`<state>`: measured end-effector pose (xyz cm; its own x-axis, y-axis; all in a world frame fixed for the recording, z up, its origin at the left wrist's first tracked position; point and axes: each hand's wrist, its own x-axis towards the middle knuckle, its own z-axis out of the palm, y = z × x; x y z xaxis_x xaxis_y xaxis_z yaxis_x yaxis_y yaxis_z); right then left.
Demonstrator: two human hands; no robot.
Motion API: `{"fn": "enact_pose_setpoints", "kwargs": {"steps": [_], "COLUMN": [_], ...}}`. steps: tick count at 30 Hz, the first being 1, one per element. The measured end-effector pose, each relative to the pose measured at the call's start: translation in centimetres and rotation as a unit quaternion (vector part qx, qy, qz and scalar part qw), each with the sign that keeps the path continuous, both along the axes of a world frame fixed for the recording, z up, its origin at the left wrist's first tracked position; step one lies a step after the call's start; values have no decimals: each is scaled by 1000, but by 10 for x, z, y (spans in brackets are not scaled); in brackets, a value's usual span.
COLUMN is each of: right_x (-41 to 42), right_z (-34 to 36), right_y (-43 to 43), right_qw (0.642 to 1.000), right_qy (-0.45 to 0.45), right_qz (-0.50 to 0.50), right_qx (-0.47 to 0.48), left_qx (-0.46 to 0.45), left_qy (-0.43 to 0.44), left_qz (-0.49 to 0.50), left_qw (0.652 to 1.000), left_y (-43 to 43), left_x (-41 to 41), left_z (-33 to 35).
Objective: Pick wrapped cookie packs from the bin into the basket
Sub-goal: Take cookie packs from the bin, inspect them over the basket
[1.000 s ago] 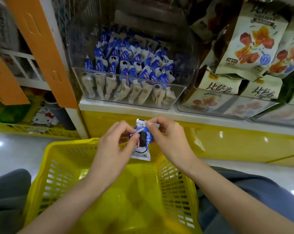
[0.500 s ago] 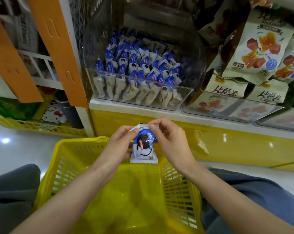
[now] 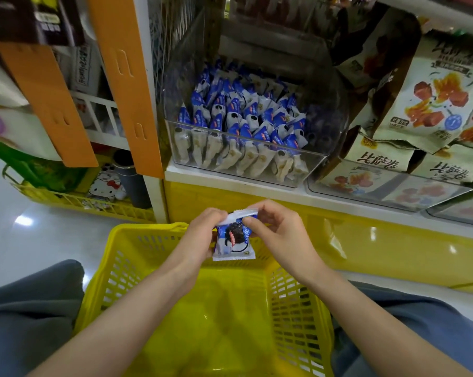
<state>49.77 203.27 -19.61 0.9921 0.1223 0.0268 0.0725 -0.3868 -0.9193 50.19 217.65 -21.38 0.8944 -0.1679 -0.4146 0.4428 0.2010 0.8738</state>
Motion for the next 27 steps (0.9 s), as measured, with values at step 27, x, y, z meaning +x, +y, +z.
{"fn": "enact_pose_setpoints", "kwargs": {"steps": [27], "right_x": [-64], "right_z": [-98], "right_y": [-45], "right_qw": [989], "right_qy": [108], "right_qz": [-101], "right_qx": [21], "left_qx": [69], "left_qy": [34], "left_qz": [-63], "left_qw": [995], "left_y": [-36], "left_x": [-63], "left_z": [-102]}}
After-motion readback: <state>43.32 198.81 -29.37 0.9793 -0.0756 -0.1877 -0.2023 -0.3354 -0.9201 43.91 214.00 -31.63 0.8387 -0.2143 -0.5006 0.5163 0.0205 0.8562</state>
